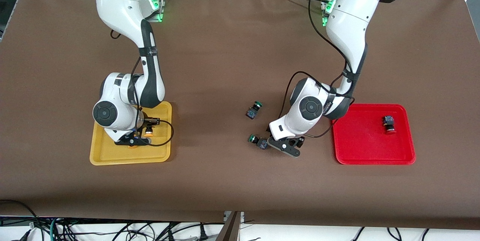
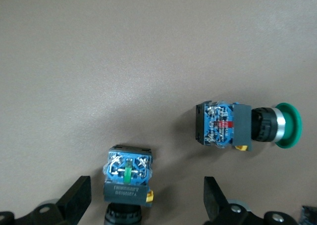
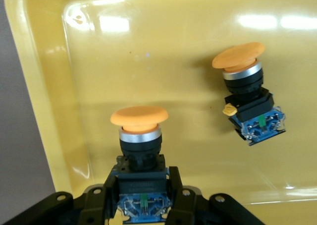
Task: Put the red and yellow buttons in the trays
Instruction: 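Release the yellow button in the tray while the left gripper carries the red button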
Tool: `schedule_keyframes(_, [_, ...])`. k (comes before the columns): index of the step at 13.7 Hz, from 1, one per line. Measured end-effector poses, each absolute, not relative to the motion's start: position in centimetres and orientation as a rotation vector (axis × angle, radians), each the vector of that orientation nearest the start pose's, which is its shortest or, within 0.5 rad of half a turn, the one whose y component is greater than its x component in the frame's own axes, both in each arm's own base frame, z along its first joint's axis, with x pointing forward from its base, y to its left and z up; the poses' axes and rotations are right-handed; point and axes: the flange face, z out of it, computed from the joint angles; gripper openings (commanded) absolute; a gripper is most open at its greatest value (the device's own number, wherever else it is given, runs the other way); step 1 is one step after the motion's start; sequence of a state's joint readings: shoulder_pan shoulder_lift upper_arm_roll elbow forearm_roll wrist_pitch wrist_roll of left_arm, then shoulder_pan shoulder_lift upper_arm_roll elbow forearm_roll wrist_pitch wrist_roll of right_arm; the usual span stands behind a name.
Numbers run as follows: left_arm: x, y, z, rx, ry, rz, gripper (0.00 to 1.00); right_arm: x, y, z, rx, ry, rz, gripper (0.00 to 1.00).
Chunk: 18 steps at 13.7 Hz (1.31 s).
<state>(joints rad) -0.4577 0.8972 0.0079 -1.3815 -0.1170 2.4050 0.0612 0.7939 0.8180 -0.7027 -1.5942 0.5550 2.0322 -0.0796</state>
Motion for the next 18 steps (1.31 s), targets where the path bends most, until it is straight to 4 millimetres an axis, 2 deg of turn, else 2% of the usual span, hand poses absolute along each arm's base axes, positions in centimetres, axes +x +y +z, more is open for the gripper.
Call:
schedule_keyframes(1, [67.0,-32.5,18.0,-3.159,0.693,-0.181,0.73,65.8,15.5,22.1,-3.167,0.03,0.235,1.0])
schedule_keyframes(4, [67.0,-32.5,17.8,-3.124,0.721,-0.198,0.02,66.3,16.3,23.2,-3.163,0.069,0.195,1.0])
schedule_keyframes(7, [67.4,-32.1,18.0,-3.106,0.712,-0.216,0.0,66.6,18.0,25.3,-3.148,0.057,0.146,1.0])
schedule_keyframes(9, [68.9,-30.1,19.5,-3.093,0.649,-0.252,0.0,67.0,18.5,28.6,-3.122,0.054,0.076,1.0])
schedule_keyframes(11, [70.7,-25.7,22.4,-3.089,0.545,-0.213,0.0,67.0,18.8,33.1,-3.073,0.048,0.009,1.0])
schedule_keyframes(14, [72.0,-16.3,26.6,-3.113,0.346,-0.099,0.0,65.6,18.2,40.5,-3.058,0.012,-0.003,1.0])
schedule_keyframes(16, [71.0,-10.8,27.6,-3.125,0.23,-0.047,0.0,64.3,17.8,44.4,-3.116,-0.057,-0.006,1.0])
schedule_keyframes(18, [68.8,-6.7,27.0,-3.134,0.134,0.028,0.0,62.7,17.7,47.8,-3.172,-0.095,0.0,1.0])
